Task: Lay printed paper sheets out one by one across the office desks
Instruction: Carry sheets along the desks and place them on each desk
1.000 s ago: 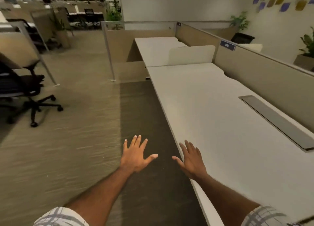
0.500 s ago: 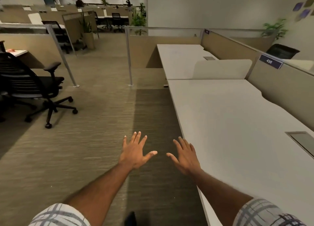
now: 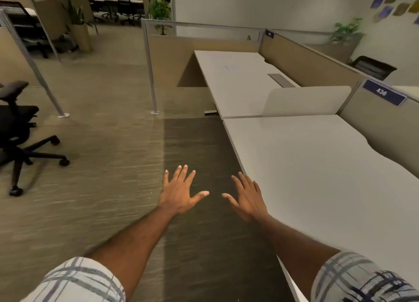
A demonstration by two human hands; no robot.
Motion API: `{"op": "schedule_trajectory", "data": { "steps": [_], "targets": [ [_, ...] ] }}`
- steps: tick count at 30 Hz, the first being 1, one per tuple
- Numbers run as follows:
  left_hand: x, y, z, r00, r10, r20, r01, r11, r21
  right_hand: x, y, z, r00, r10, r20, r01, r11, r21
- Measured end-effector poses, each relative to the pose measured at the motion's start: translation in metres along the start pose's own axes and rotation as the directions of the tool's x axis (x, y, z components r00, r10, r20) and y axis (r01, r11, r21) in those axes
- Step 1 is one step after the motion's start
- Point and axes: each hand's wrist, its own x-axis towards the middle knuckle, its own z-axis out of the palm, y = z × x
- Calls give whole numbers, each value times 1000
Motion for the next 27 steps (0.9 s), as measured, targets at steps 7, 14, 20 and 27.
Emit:
{"op": "schedule_trajectory", "data": {
  "steps": [7, 14, 20, 27],
  "targets": [
    [135, -40, 8, 1000, 24, -4, -24, 1000, -1, 136, 6, 9, 1000, 23, -13, -22, 999, 36],
    [289, -55, 1, 999, 52, 11, -52, 998, 26, 289, 37, 10, 999, 41, -13, -40, 998, 49],
    [411, -76, -19, 998, 62, -7, -62, 998, 25, 418, 55, -7, 1000, 16, -19, -16, 999, 30],
    [542, -124, -8, 997, 76, -8, -76, 997, 17, 555, 54, 4, 1000, -2, -15, 3, 1000, 20]
  ]
}}
